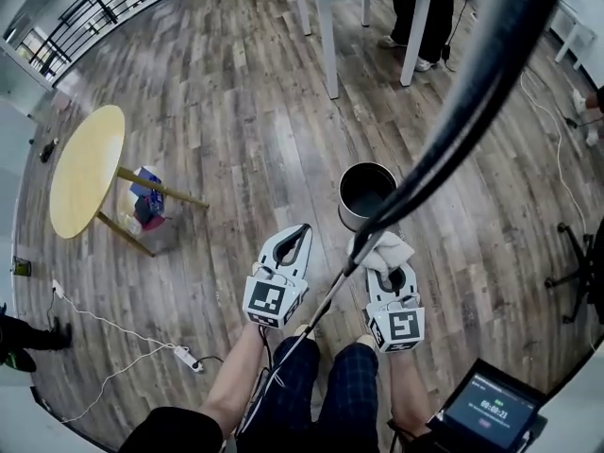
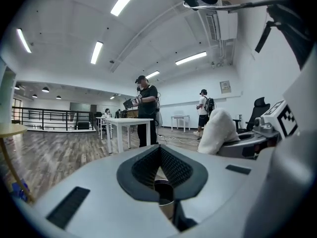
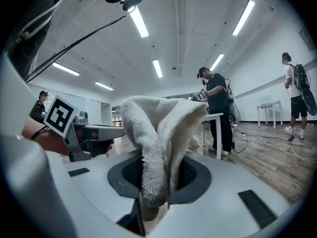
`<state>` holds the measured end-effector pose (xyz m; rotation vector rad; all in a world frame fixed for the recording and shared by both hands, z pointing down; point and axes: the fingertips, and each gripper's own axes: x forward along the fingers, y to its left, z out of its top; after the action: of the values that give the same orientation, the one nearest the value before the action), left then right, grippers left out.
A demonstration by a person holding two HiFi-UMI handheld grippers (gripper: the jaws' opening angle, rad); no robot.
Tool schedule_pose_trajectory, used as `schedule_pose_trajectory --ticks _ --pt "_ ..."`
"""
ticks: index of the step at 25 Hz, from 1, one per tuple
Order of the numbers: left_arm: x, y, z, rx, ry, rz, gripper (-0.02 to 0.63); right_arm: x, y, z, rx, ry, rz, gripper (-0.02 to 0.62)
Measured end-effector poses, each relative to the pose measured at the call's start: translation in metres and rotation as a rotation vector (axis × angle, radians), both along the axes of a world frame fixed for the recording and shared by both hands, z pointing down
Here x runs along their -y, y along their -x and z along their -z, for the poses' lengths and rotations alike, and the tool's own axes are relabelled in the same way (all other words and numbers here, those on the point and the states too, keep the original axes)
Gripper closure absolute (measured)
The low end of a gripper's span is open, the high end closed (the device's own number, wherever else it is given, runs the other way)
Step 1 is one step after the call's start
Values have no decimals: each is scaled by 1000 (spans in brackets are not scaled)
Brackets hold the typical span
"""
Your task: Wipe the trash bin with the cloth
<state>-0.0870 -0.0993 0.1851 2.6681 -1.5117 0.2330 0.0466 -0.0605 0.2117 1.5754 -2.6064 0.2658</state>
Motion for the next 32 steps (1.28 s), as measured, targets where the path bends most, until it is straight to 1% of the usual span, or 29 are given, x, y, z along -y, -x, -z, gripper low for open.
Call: schedule_pose_trajectory --ticks 6,9,12,17,23,32 --pt "-11 6 80 -32 0 -4 609 -9 7 85 18 -16 -13 505" --pt "-9 10 115 -47 -13 -1 609 -9 12 116 22 -23 -7 505" --pt "-13 16 143 -51 -11 -3 609 -12 18 139 31 -10 -7 505" --pt "-17 28 177 -70 -14 10 609 -10 30 175 64 1 18 505" --pt "-21 34 197 -41 12 7 609 -11 35 214 60 -18 39 505" --pt "-28 22 247 -43 20 -31 609 -13 25 262 29 -31 28 505"
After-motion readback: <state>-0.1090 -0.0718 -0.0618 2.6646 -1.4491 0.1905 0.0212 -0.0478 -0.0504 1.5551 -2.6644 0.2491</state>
